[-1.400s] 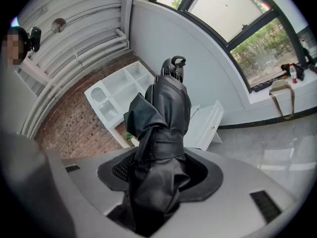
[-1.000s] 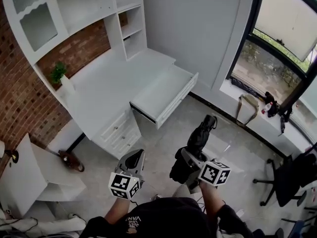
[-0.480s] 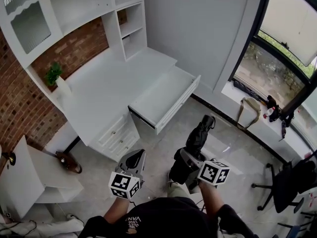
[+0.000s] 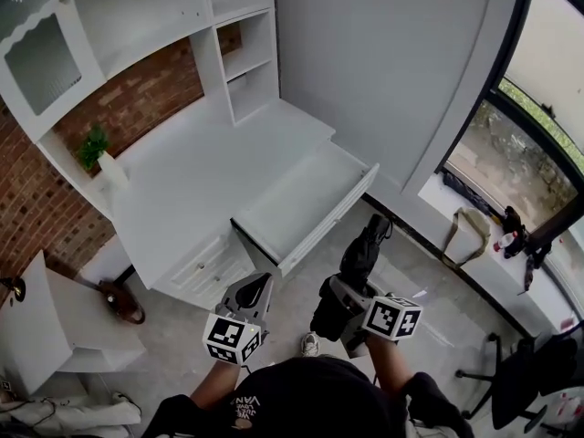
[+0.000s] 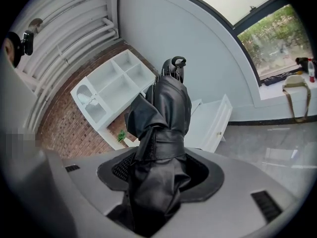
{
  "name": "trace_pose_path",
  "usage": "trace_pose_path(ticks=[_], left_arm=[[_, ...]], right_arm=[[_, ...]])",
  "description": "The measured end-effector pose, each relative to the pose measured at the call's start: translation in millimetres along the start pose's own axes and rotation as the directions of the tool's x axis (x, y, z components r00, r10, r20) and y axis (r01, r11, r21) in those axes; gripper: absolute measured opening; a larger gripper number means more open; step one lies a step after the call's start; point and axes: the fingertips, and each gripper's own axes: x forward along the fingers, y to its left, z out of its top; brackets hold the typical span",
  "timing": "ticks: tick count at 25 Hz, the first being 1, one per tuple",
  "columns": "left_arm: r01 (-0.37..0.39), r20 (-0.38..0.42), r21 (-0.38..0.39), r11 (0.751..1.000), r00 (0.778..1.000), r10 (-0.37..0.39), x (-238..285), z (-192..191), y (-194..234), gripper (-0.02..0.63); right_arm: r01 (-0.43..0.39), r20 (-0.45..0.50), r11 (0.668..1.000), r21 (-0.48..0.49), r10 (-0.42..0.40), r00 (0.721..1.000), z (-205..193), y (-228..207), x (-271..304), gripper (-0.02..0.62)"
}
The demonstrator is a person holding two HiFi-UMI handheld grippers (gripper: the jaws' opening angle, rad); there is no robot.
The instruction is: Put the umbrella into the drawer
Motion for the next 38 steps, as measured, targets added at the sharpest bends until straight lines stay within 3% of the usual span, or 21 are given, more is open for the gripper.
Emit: trace_pose_path(ticks=[10, 17, 30, 38], left_arm=[[-0.084, -0.005, -0.02, 0.996, 0.996, 0.084, 66, 9, 20, 0.006], [-0.087, -0.032, -0.035, 0.996, 0.996, 0.086, 91, 9, 42, 0.006], [0.059, -0.09, -0.024, 0.998, 0.994, -0.061, 150, 24, 129, 0.006], [0.19, -0.091, -0.006, 0.982, 0.978, -0.19, 179, 33, 177, 0.006]], right_arm=[[-0.037, -0.094, 0.999, -0.002, 0.037, 0.995, 45, -46, 48, 0.241], [-0.029, -0.135, 0.999, 0.021, 0.032, 0.99, 52, -57, 80, 0.241], [0.07, -0.093, 0.995, 0.07, -0.063, 0.994, 83, -50, 176, 0.241], [0.15, -0.007, 0.982, 0.119, -0.15, 0.989, 97, -48, 232, 0.241]])
